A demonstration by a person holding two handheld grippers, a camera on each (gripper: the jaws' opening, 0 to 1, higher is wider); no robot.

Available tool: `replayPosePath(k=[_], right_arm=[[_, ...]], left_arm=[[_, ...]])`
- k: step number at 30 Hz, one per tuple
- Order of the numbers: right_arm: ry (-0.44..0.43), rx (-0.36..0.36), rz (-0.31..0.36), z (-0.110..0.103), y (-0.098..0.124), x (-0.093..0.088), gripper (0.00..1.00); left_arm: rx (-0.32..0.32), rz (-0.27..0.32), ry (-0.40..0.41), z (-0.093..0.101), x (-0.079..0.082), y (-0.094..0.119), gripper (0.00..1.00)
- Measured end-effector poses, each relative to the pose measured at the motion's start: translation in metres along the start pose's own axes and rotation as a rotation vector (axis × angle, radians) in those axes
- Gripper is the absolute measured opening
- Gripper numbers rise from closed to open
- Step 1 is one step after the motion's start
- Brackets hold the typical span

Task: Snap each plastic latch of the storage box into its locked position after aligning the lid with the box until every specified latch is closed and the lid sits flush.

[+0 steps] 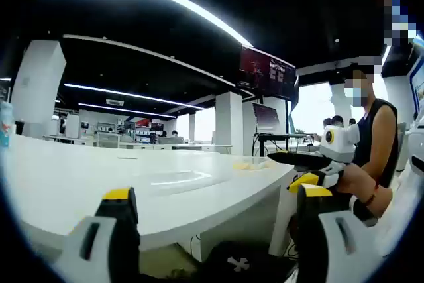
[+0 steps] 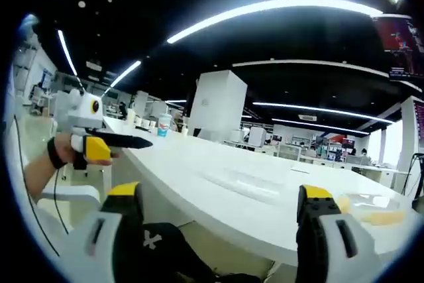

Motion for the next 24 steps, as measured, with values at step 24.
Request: replayPosePath(k=[24], right_arm=[[-0.011,0.008,0.006,0.014,-0.003,0.0,0.95]], left_arm=[[-0.004,-0.031,-0.018,0.007,-0.004,-0.005,0.97]])
Point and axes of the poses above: the point that each gripper's makers call its tool centre point, and the gripper's own axes: y roughly backward along the fingers, z roughly to its right, x roughly out of its top, the point moved 9 cm from there along y, roughly backward along the fingers, and after that the axes turned 8 degrees about -x, right-handed, at the moved point
